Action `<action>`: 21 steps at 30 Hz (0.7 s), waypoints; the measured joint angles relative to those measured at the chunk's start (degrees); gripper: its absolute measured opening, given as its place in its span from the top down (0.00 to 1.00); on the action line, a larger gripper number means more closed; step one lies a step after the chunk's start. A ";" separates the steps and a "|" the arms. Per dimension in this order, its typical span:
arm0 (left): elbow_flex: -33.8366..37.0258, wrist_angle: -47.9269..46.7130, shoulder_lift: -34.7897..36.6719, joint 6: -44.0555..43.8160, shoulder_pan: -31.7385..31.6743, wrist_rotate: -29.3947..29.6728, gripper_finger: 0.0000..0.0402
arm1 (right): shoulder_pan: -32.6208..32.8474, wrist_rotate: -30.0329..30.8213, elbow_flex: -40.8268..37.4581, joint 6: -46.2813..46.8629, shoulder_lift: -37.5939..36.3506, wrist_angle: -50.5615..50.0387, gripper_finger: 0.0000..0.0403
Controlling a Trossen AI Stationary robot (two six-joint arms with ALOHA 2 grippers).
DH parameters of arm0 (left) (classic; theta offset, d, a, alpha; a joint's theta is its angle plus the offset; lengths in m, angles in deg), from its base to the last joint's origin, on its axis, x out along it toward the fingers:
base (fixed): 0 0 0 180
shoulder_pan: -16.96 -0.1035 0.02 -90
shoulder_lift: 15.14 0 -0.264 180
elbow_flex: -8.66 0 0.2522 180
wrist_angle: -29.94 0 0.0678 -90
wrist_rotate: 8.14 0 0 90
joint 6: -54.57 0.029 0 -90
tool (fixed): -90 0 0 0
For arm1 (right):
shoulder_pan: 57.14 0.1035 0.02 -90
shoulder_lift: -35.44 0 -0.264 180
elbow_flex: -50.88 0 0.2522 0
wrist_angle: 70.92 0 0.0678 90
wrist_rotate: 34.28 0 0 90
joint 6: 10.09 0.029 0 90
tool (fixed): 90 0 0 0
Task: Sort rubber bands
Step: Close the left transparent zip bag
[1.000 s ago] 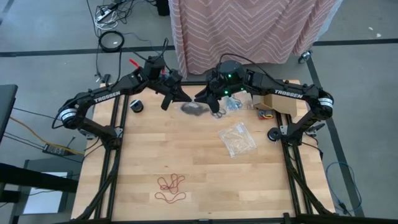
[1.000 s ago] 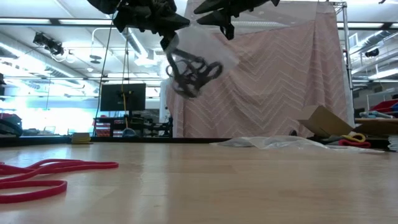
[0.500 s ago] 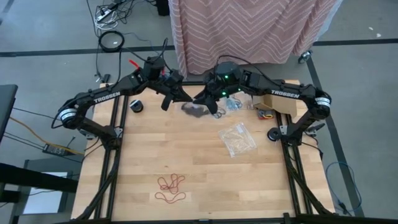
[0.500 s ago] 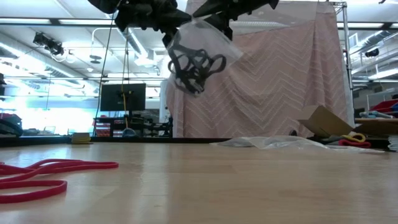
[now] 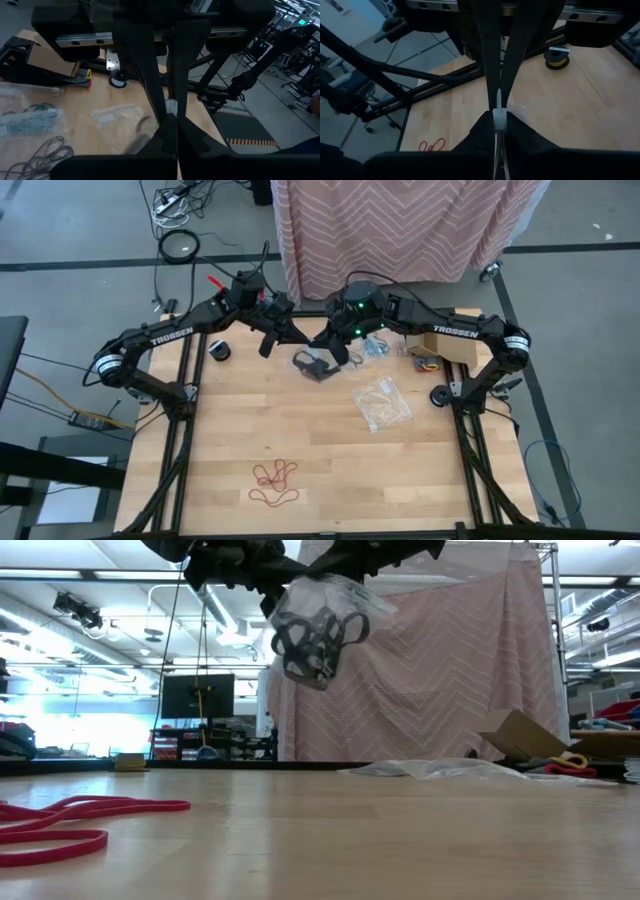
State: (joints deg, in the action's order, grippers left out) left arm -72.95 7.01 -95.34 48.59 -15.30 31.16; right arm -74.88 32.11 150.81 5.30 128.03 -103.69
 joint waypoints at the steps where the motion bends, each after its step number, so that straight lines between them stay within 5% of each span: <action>1: 0.00 0.00 0.00 0.02 -0.16 0.00 1.00 | 0.00 -0.08 0.00 0.03 0.00 -0.05 0.95; 21: -3.30 -7.18 0.04 4.94 -4.86 0.03 1.00 | -0.96 -0.46 0.04 -0.04 -0.04 0.36 0.99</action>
State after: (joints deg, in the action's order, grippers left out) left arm -76.25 -0.17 -95.31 53.53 -20.16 31.19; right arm -75.84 31.65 150.85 5.26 128.00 -103.34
